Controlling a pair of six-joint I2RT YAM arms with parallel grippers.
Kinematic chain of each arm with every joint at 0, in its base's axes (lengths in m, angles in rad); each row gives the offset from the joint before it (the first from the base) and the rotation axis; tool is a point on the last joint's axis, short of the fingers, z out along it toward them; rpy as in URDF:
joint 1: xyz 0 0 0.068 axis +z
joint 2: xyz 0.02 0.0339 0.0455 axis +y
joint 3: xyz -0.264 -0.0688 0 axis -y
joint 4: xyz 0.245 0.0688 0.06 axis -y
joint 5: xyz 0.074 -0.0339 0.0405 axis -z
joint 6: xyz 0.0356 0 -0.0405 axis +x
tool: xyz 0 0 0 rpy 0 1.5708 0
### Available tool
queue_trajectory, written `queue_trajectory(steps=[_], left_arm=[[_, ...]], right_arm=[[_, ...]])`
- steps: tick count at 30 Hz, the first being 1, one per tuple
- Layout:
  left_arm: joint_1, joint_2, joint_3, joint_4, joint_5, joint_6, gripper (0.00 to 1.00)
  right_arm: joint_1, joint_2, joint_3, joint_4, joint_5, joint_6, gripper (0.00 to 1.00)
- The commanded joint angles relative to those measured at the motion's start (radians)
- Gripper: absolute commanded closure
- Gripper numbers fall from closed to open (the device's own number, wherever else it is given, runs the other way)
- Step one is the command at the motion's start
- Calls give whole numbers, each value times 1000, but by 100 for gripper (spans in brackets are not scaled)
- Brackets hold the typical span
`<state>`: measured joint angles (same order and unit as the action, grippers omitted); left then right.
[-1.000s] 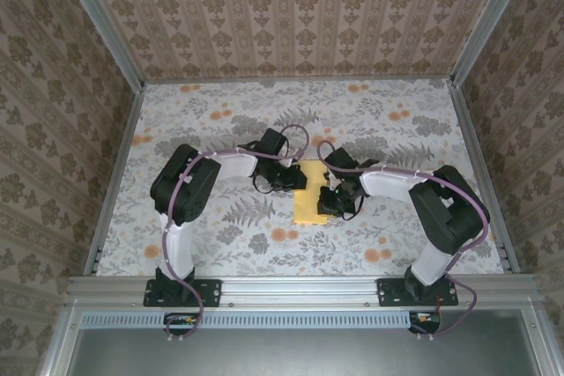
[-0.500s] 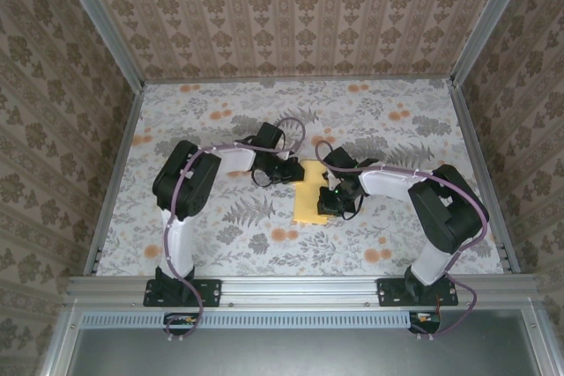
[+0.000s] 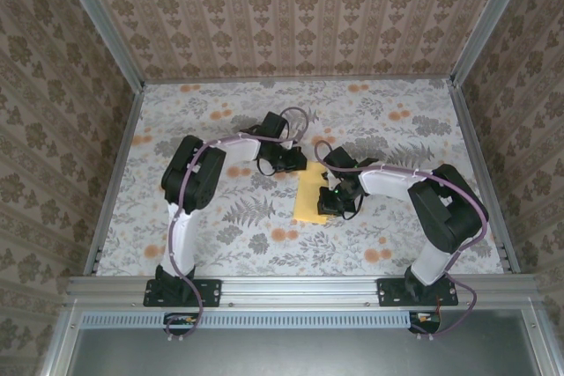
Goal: Fold a paper plane with a square sheet of paper (fold left side to right side)
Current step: First fold the square sheet of paper in half at the center of the table.
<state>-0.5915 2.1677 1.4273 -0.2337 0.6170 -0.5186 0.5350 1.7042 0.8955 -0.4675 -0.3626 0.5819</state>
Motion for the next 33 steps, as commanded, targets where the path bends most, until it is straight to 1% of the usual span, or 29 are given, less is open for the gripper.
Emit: queue_trajectory(steps=[1,8,13,16,20,23,24,25,28,30,31,33], left_arm=[[31,53,49,-12,-94,40,89],[47,102,113,-28,-92,41,89],[60,100,130,-43,-98,55,89],[81,61,126,-54,-99,70,87],[115,-37,87,-56,-101,84,84],[128,-136,26,-65,-117,97,83],[129,-169,2,-69,-118,96,83],[127,-197,-24,-67,-116,92,83],[114,-279,-133,-31,-83,46,82],[93,-307,-188,4,-59,9,82],[80,-315,-209,16,-52,-4,82],[44,-317,-237,39,-41,-38,82]], right_arm=[[-1,57,-32,-126,134,-16,90],[-6,50,-34,-132,135,-23,90],[-16,30,-31,-140,143,-39,90],[-24,16,-23,-149,148,-66,89],[-30,-4,-7,-142,144,-99,88],[-30,-38,-4,-78,72,-107,85],[-30,-55,-3,-46,52,-102,82],[-31,-75,-5,-18,31,-105,78],[-43,-154,-12,17,50,-105,66],[-79,-215,-35,47,61,-99,57],[-97,-236,-47,67,52,-96,54],[-150,-290,-90,131,36,-67,45]])
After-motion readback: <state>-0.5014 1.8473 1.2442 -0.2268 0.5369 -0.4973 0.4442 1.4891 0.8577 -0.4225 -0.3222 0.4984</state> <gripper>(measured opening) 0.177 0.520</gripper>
